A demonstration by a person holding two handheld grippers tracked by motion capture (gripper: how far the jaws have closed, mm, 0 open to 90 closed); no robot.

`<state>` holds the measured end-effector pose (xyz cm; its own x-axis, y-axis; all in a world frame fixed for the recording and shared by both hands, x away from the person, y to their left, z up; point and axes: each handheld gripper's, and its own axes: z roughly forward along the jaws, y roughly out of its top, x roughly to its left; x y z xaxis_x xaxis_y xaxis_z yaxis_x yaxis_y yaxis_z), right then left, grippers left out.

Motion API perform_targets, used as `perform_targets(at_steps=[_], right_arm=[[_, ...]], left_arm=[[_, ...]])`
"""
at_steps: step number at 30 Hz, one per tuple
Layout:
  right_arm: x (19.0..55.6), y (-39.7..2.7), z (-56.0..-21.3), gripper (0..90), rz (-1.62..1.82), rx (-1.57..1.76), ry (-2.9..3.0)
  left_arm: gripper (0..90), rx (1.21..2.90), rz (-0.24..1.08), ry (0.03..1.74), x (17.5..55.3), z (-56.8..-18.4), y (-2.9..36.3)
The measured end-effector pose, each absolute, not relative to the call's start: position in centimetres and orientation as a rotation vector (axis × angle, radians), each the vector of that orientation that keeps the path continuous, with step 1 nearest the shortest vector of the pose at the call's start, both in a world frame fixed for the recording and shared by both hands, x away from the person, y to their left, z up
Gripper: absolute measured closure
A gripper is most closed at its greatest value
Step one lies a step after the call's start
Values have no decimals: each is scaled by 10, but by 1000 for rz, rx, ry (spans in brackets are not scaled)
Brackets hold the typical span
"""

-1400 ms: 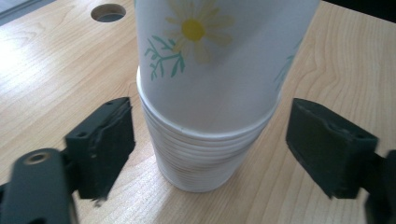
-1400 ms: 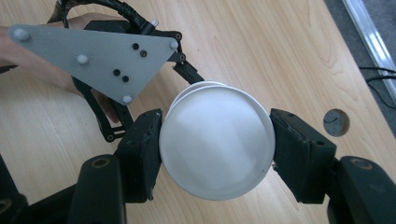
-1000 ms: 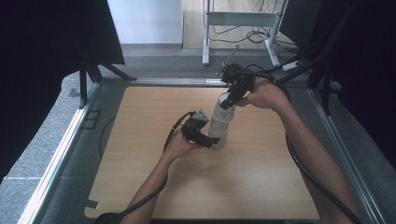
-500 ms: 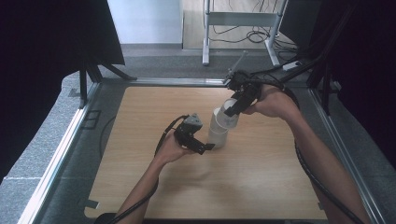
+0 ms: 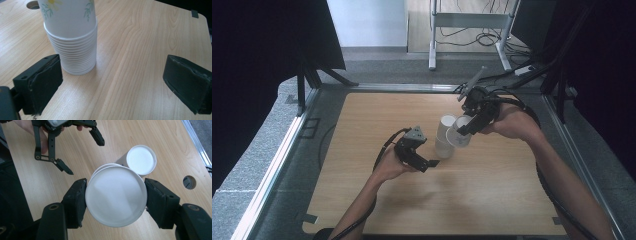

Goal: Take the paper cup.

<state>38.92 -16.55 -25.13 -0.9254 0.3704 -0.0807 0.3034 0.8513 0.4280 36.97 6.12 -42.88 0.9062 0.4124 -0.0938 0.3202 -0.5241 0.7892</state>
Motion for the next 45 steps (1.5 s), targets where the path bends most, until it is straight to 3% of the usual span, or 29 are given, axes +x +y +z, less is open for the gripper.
perform_targets(at_steps=[17,45], right_arm=[[367,-185,-275,373,726,511,2873],[345,-207,-346,374,1079,473,2802]], left_arm=[[50,2165,145,437,345,-431,65],[58,2141,155,363,317,-446,75]])
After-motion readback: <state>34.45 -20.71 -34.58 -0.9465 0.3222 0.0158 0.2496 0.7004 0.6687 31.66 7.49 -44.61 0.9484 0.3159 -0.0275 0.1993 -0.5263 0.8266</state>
